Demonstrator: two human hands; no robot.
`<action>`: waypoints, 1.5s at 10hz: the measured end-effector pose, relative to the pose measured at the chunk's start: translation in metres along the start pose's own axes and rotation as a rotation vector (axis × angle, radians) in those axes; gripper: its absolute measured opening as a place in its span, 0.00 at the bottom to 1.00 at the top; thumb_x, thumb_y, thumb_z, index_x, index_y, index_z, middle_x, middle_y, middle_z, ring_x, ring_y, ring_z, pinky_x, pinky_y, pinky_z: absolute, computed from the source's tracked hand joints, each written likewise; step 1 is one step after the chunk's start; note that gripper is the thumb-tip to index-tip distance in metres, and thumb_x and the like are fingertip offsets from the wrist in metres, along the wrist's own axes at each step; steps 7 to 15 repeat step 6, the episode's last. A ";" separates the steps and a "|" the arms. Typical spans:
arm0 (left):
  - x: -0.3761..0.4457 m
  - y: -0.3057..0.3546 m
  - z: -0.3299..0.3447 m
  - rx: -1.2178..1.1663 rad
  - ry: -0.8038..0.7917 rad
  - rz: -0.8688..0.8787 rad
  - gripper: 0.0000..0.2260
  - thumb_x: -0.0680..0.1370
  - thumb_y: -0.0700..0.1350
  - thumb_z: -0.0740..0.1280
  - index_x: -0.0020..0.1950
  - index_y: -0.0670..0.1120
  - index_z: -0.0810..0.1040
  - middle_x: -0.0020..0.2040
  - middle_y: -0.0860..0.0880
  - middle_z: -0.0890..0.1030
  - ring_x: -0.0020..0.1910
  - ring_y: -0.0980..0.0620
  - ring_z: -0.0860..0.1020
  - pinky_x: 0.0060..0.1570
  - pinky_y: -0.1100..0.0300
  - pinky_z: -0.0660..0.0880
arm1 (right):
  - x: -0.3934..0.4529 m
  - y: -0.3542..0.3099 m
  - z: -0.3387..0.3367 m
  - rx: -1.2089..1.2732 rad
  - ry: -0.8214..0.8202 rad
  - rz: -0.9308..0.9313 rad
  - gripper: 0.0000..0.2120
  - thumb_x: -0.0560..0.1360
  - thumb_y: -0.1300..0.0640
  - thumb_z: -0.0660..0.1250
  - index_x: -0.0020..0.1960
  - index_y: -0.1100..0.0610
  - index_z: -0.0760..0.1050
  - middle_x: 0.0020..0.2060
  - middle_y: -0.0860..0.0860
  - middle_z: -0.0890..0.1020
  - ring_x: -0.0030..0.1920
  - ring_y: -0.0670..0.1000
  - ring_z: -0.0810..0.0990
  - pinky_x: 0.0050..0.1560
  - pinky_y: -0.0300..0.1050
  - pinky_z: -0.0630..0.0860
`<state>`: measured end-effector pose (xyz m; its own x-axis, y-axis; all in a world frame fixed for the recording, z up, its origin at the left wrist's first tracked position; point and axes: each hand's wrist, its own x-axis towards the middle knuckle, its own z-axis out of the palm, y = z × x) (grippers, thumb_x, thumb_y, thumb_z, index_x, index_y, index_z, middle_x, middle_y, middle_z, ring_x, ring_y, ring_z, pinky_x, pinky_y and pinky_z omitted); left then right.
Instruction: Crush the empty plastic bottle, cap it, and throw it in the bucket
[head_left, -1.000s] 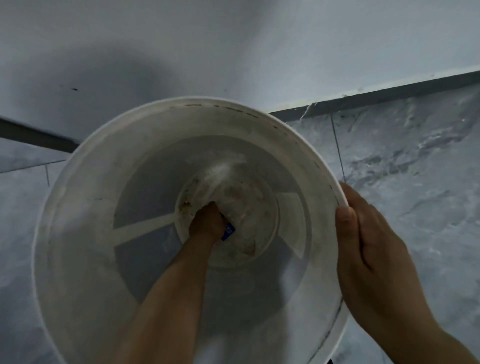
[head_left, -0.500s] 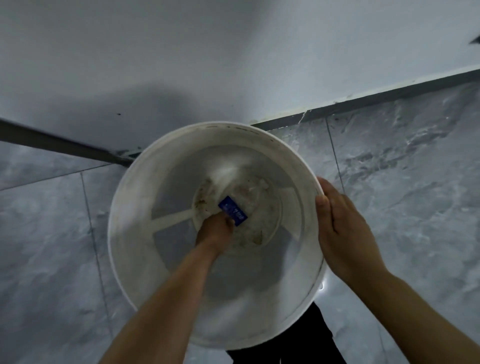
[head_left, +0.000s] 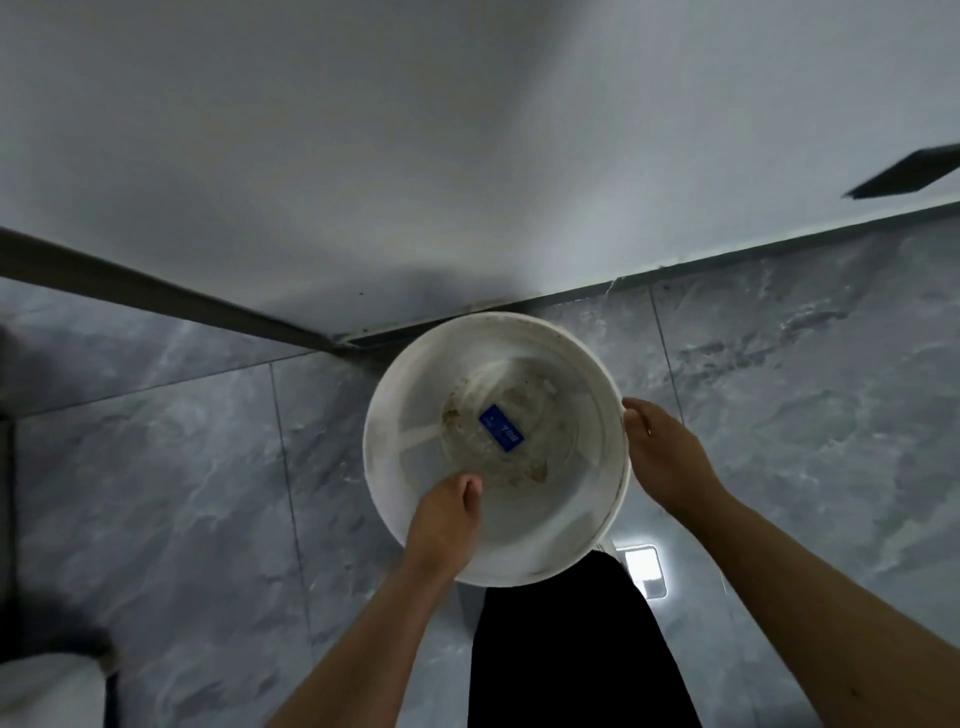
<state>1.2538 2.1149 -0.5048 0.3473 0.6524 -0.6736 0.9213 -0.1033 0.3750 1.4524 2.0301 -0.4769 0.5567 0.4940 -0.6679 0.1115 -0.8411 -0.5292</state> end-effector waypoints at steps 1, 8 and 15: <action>-0.025 0.011 -0.022 -0.048 0.034 -0.003 0.14 0.81 0.44 0.54 0.52 0.41 0.77 0.50 0.43 0.81 0.50 0.47 0.78 0.43 0.65 0.64 | -0.026 -0.014 -0.011 -0.010 0.001 -0.016 0.16 0.78 0.58 0.51 0.58 0.60 0.74 0.49 0.58 0.80 0.42 0.50 0.71 0.37 0.41 0.64; -0.164 0.048 -0.114 -0.150 0.102 -0.040 0.12 0.80 0.44 0.55 0.50 0.41 0.77 0.43 0.47 0.79 0.45 0.49 0.78 0.41 0.61 0.66 | -0.158 -0.071 -0.079 0.066 -0.075 0.017 0.14 0.78 0.59 0.53 0.53 0.63 0.76 0.49 0.62 0.81 0.49 0.61 0.80 0.55 0.55 0.74; -0.164 0.048 -0.114 -0.150 0.102 -0.040 0.12 0.80 0.44 0.55 0.50 0.41 0.77 0.43 0.47 0.79 0.45 0.49 0.78 0.41 0.61 0.66 | -0.158 -0.071 -0.079 0.066 -0.075 0.017 0.14 0.78 0.59 0.53 0.53 0.63 0.76 0.49 0.62 0.81 0.49 0.61 0.80 0.55 0.55 0.74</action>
